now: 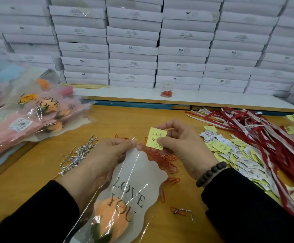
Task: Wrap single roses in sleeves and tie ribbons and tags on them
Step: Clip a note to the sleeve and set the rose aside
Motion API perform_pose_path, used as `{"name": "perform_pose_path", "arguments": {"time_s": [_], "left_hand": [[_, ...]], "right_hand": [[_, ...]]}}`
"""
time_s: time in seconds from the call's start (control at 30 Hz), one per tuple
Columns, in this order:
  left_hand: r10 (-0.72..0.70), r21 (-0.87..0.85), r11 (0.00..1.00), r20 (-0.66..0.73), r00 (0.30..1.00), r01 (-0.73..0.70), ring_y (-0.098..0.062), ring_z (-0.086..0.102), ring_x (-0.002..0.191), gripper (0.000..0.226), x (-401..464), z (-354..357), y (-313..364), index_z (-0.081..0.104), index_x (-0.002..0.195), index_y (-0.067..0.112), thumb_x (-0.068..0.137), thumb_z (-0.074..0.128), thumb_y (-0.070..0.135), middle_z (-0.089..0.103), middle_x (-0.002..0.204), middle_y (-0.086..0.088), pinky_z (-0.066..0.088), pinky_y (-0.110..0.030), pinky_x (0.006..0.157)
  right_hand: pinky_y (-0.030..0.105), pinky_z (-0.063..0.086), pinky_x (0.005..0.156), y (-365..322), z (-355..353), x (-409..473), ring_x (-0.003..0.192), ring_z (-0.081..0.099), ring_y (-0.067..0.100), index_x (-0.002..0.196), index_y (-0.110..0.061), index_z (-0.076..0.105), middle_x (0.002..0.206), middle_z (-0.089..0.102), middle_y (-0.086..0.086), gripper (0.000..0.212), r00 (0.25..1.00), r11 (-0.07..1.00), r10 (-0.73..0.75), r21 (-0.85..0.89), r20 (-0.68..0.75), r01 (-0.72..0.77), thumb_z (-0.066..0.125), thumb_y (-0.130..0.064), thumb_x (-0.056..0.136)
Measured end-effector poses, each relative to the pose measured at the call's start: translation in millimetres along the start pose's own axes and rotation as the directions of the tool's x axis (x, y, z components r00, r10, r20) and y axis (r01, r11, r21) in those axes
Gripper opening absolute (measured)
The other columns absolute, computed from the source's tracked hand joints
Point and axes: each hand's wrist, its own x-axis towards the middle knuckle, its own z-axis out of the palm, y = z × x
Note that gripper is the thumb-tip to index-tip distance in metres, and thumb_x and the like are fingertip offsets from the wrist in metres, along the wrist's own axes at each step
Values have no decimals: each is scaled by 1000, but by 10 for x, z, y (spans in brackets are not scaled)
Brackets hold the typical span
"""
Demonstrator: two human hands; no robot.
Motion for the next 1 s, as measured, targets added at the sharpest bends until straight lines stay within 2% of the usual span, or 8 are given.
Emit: {"name": "perform_pose_path", "arguments": {"time_s": [0.07,0.17,0.27,0.4,0.5,0.67,0.8,1.0], "left_hand": [[-4,12,1000,4,1000,4,-25,55,55,19,-4,0,1,69,84,-6,85,60,11,61,79,-24,50,-25,51],[0,12,1000,0,1000,0,-23,55,54,17,-6,7,-1,69,80,-4,85,60,9,62,74,-21,49,-25,53],[0,-3,1000,11,1000,0,-18,56,45,17,-3,9,-2,68,77,-3,85,59,8,64,63,-15,49,-22,47],[1,-23,1000,33,999,-1,-19,57,45,19,0,7,-10,66,87,-10,85,59,8,64,65,-17,50,-23,46],[3,-31,1000,44,999,-2,-19,59,46,19,2,8,-18,67,85,-9,86,58,8,66,66,-17,52,-23,46],[19,-11,1000,28,999,-18,-24,59,55,23,19,5,-33,67,93,-10,84,61,10,64,83,-27,52,-25,51],[23,-5,1000,35,999,-23,-26,58,57,25,15,11,-41,67,92,-9,80,63,13,61,88,-30,52,-25,51],[33,54,998,90,995,-38,-24,62,54,30,8,5,-47,69,83,-6,63,69,16,68,74,-22,53,-28,54]], "right_hand": [[20,55,55,4,30,24,68,70,20,98,-9,53,83,62,12,24,999,998,35,54,1,-35,60,7,82],[21,56,52,3,61,30,60,69,21,98,-7,51,92,61,20,23,999,995,45,92,11,-46,59,9,83],[18,53,50,12,66,24,59,68,15,94,-12,58,85,61,11,22,1000,999,17,33,12,-18,58,7,83],[12,46,48,17,66,18,60,64,-1,95,-16,68,81,54,1,29,999,998,-42,-56,19,43,54,8,86],[10,44,48,13,72,5,60,62,-6,93,-19,70,83,56,0,31,997,995,-69,-75,29,71,54,6,87],[20,55,62,47,88,7,67,63,5,97,-18,65,79,60,0,29,992,985,-117,-123,49,122,58,7,84],[22,55,69,74,100,21,74,62,8,92,-18,59,81,63,0,25,993,983,-105,-148,50,111,63,4,82],[28,53,72,84,124,17,75,56,13,91,-20,59,84,61,6,27,985,957,-144,-238,99,164,64,4,81]]}}
